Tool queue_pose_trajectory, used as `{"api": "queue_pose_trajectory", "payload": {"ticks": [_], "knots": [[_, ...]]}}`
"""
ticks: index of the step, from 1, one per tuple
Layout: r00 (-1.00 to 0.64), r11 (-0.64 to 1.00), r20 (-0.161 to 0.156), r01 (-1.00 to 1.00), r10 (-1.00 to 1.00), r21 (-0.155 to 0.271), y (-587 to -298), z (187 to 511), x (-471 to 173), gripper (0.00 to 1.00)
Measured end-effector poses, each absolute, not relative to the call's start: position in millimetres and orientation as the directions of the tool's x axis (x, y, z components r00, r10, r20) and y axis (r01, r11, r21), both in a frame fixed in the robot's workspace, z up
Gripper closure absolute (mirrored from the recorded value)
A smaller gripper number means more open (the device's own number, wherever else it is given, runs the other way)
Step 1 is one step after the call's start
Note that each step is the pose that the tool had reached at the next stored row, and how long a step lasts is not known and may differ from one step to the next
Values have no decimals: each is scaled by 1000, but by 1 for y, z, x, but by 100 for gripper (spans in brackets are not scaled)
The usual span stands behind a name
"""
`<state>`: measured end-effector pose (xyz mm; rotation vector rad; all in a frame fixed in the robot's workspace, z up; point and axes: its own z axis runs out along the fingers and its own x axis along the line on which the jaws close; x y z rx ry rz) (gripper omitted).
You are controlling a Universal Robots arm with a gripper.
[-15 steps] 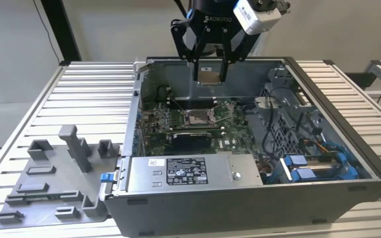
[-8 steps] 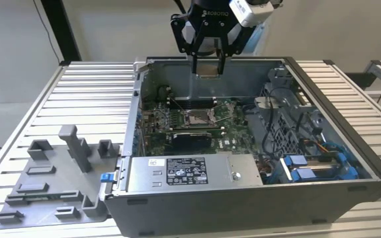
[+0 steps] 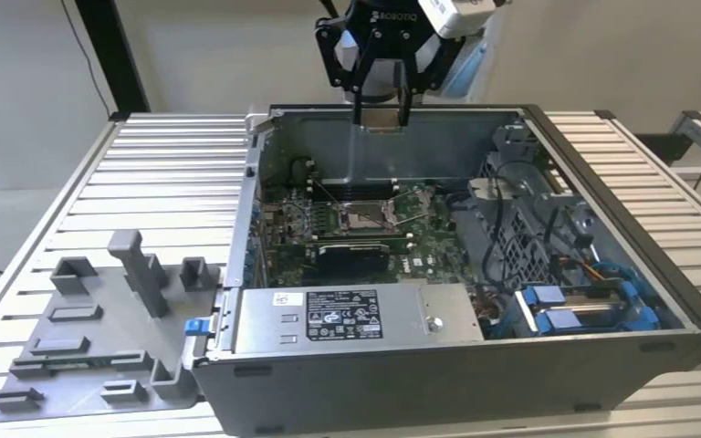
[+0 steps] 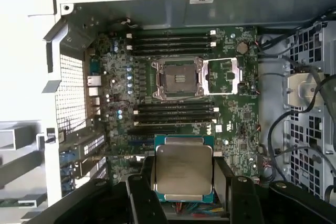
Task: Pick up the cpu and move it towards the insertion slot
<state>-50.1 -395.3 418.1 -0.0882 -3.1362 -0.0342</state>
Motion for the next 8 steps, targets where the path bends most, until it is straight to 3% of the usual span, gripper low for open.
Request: {"api": "queue_pose_trajectory", "payload": {"ticks": [8], "knots": [[-999, 998, 5, 54, 54, 22, -375, 418, -48, 100]]}}
